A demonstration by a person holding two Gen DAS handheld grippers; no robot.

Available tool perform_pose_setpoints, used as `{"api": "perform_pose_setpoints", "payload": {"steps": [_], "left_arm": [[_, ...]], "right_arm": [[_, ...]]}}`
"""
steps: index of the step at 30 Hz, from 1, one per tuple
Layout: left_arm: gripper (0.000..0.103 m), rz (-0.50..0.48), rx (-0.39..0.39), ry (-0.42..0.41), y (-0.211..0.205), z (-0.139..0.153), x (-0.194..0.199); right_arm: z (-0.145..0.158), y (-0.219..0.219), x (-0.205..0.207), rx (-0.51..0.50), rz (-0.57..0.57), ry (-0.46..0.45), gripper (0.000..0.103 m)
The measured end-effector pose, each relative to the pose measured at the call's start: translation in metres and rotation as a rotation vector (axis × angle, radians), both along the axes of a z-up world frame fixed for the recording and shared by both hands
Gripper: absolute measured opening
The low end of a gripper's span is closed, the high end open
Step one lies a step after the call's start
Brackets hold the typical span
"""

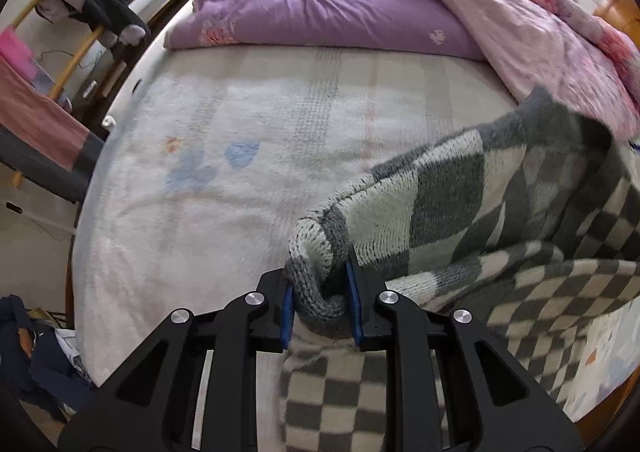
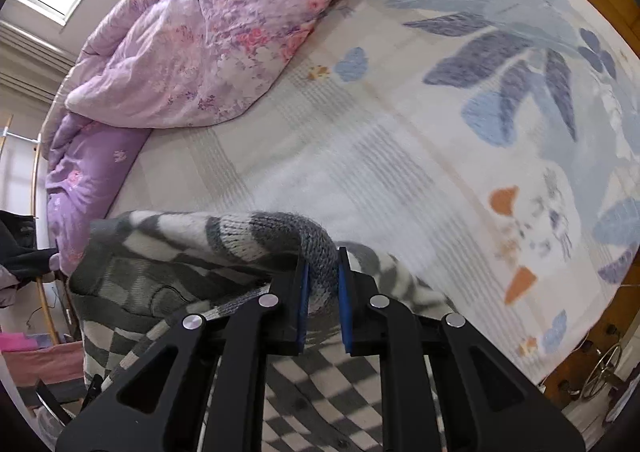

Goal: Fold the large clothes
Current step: 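Lift the hem with both tools and fold it over toward the collar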

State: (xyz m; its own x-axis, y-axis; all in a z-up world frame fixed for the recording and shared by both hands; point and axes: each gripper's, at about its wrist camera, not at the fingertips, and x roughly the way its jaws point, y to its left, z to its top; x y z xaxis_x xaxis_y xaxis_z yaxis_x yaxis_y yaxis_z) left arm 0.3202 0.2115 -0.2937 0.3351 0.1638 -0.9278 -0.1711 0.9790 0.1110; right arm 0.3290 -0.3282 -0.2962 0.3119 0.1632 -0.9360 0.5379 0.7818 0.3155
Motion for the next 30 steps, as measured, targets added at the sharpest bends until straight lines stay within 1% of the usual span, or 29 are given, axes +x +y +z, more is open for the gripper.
{"api": "perform_pose_setpoints", "payload": {"steps": [1, 2, 3, 5, 6, 10, 12, 13, 15, 16, 18, 20, 21, 22, 23, 24, 25, 27, 28, 29, 30], "left_arm": [[0.021, -0.002, 0.003, -0.008, 0.0, 0.005, -0.011], [0.021, -0.007, 0.027, -0.023, -0.002, 0.011, -0.03], [0.021, -0.019, 0.053, -0.031, -0.007, 0.015, -0.047], [0.021, -0.046, 0.098, -0.038, -0.016, 0.017, -0.075], [0.021, -0.049, 0.109, -0.039, -0.019, 0.016, -0.091], [0.021, -0.024, 0.117, -0.009, -0.028, 0.003, -0.159], [0.021, 0.011, 0.135, 0.015, -0.029, -0.009, -0.186], [0.021, 0.035, 0.131, 0.029, -0.029, -0.015, -0.198], [0.022, 0.104, 0.087, 0.07, -0.027, -0.036, -0.228], [0.022, 0.133, 0.058, 0.098, -0.025, -0.049, -0.242], [0.022, 0.162, 0.026, 0.164, -0.021, -0.077, -0.265], [0.023, 0.196, 0.0, 0.228, -0.018, -0.103, -0.285], [0.023, 0.215, 0.003, 0.262, -0.016, -0.115, -0.295], [0.023, 0.227, 0.021, 0.294, -0.014, -0.126, -0.306], [0.024, 0.226, 0.034, 0.319, -0.014, -0.131, -0.314], [0.024, 0.225, 0.037, 0.337, -0.013, -0.133, -0.317], [0.024, 0.238, 0.029, 0.356, -0.011, -0.133, -0.325], [0.025, 0.275, -0.033, 0.354, -0.006, -0.128, -0.338], [0.038, 0.298, -0.086, 0.353, -0.003, -0.124, -0.344], [0.048, 0.317, -0.137, 0.353, -0.001, -0.121, -0.35], [0.061, 0.33, -0.175, 0.345, 0.0, -0.12, -0.354]], "right_arm": [[0.005, -0.001, -0.015, 0.002, -0.005, -0.012, 0.012], [0.007, -0.001, -0.026, 0.004, -0.005, -0.02, 0.012], [0.01, -0.002, -0.044, 0.001, 0.001, -0.03, 0.012], [0.01, 0.0, -0.068, -0.006, 0.014, -0.039, 0.012], [0.008, 0.001, -0.088, -0.013, 0.023, -0.045, 0.012], [-0.008, 0.006, -0.147, -0.026, 0.066, -0.028, 0.012], [-0.018, 0.007, -0.175, -0.028, 0.079, -0.016, 0.012], [-0.024, 0.007, -0.188, -0.033, 0.083, 0.001, 0.013], [-0.04, 0.006, -0.212, -0.043, 0.089, 0.042, 0.013], [-0.047, 0.004, -0.22, -0.046, 0.091, 0.062, 0.013], [-0.066, 0.001, -0.239, -0.045, 0.091, 0.106, 0.014], [-0.092, -0.001, -0.254, -0.047, 0.092, 0.169, 0.014], [-0.111, -0.001, -0.261, -0.055, 0.096, 0.233, 0.014], [-0.129, 0.001, -0.27, -0.081, 0.1, 0.316, 0.014], [-0.142, 0.004, -0.279, -0.142, 0.103, 0.407, 0.014], [-0.148, 0.005, -0.287, -0.179, 0.098, 0.457, 0.014], [-0.15, 0.005, -0.295, -0.161, 0.082, 0.463, 0.014], [-0.147, 0.003, -0.31, -0.055, 0.037, 0.454, 0.015], [-0.144, 0.003, -0.317, -0.002, 0.014, 0.453, 0.02], [-0.142, 0.004, -0.322, 0.033, -0.001, 0.447, 0.033], [-0.138, 0.006, -0.327, 0.079, -0.014, 0.429, 0.043]]}}
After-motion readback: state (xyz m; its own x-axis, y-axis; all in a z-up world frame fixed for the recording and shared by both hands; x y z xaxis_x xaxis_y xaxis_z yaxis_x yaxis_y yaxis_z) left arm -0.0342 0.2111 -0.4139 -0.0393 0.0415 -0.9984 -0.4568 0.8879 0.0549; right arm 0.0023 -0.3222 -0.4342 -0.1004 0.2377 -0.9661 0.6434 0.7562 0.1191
